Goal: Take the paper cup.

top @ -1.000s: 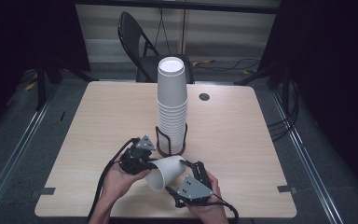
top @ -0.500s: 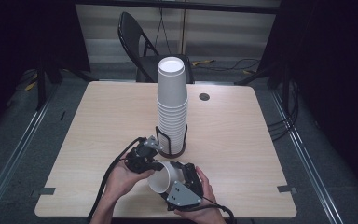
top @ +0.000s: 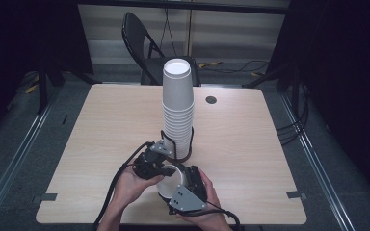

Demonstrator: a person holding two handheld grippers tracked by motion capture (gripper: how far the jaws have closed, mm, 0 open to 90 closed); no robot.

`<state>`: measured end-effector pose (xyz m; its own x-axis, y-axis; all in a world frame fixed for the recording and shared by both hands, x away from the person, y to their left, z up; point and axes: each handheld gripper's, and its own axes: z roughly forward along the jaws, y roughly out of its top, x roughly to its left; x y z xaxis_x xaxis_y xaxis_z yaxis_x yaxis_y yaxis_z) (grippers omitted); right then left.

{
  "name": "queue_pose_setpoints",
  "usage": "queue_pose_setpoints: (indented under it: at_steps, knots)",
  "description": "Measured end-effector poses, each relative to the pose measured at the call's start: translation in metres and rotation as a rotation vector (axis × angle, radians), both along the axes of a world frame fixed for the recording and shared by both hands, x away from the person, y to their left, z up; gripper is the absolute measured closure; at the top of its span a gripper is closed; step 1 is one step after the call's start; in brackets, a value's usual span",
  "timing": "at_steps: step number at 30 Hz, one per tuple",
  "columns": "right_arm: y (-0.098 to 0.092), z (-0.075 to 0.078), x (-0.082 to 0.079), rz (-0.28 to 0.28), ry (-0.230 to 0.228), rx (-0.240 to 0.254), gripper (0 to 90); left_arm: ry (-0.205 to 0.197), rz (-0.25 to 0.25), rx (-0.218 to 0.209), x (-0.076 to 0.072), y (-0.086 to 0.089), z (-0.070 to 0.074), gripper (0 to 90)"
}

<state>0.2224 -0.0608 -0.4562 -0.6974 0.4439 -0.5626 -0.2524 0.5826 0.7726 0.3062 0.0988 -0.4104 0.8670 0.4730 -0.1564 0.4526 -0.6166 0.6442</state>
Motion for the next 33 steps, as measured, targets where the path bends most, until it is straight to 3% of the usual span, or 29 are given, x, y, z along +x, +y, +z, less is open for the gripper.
queue_pose_setpoints:
  at_steps: [8, 17, 22, 23, 26, 33]
  knots:
    - [-0.002, 0.002, 0.002, -0.007, 0.016, 0.017, 11.0, -0.01, 0.015, -0.002, 0.0, 0.002, 0.001, 87.8]
    - [-0.007, 0.006, 0.006, -0.017, 0.047, 0.087, 12.4, -0.026, 0.057, -0.083, -0.001, 0.007, -0.002, 84.3]
    - [-0.009, 0.007, 0.007, -0.019, 0.073, 0.107, 12.5, -0.071, 0.089, -0.113, -0.004, 0.009, -0.005, 73.7]
    - [-0.009, 0.007, 0.007, -0.022, 0.074, 0.112, 12.5, -0.071, 0.09, -0.125, -0.005, 0.009, -0.006, 74.8]
    - [-0.011, 0.007, 0.009, -0.032, 0.086, 0.124, 12.7, -0.107, 0.144, -0.146, -0.007, 0.013, -0.008, 66.4]
    - [-0.014, 0.006, 0.013, -0.045, 0.116, 0.139, 12.7, -0.186, 0.169, -0.198, -0.009, 0.019, -0.01, 47.0]
